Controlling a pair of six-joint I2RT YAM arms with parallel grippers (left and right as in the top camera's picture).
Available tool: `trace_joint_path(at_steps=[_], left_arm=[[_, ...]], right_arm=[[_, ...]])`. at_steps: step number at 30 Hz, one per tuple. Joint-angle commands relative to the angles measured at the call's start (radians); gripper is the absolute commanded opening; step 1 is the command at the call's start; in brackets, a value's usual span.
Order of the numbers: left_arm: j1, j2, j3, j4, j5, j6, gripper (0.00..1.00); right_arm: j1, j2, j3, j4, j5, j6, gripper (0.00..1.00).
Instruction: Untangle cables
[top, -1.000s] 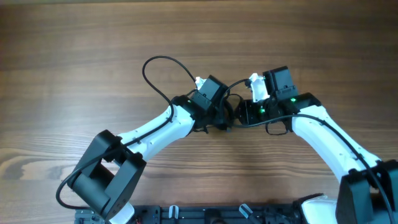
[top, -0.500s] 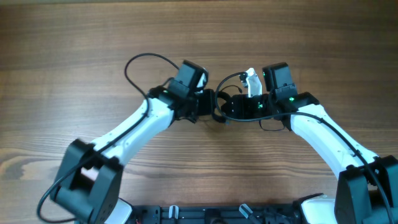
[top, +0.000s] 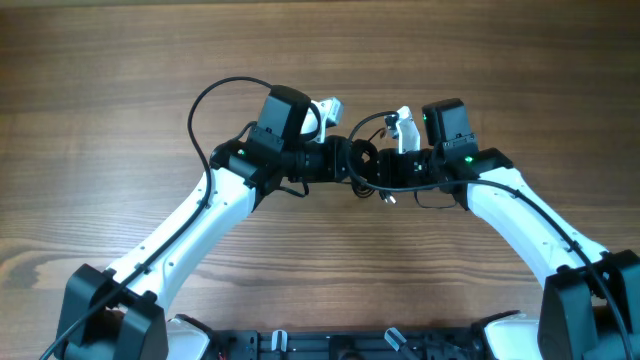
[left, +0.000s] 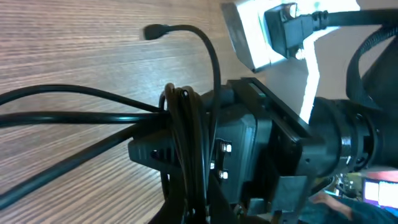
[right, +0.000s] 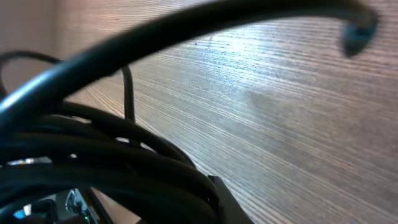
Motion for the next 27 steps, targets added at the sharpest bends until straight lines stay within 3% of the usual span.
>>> trace_joint_path(at_steps=[1, 5, 9, 14, 16, 18, 23, 27], left_arm=[[0.000, -0.041, 0.008, -0.057, 0.041, 0.071, 0.04], [0.000, -0.041, 0.008, -0.217, -0.344, 0.084, 0.04], [0.014, -0.041, 0.008, -0.241, -0.511, 0.084, 0.04], [0.072, -0.041, 0.008, -0.239, -0.435, 0.076, 0.04], [0.079, -0.041, 0.008, -0.236, -0.357, 0.080, 0.04], [0.077, -0.041, 0.008, -0.219, -0.274, 0.084, 0.04], [0.077, -0.041, 0.008, -0.167, -0.095, 0.084, 0.04], [0.077, -0.041, 0.008, -0.153, -0.032, 0.083, 0.04]], right_arm=[[0.000, 0.017, -0.003, -0.002, 0.019, 0.035, 0.23], [-0.005, 0.017, -0.003, 0.000, -0.048, 0.017, 0.30], [-0.005, 0.017, -0.003, 0.028, -0.237, -0.050, 0.30], [-0.005, 0.017, -0.003, 0.051, -0.286, -0.042, 0.31], [-0.005, 0.017, -0.003, 0.050, -0.246, -0.044, 0.42], [-0.005, 0.017, -0.003, 0.046, -0.199, -0.046, 0.45], [-0.005, 0.017, -0.003, 0.035, -0.104, -0.045, 0.44], [-0.005, 0.017, -0.003, 0.019, -0.060, -0.045, 0.31]])
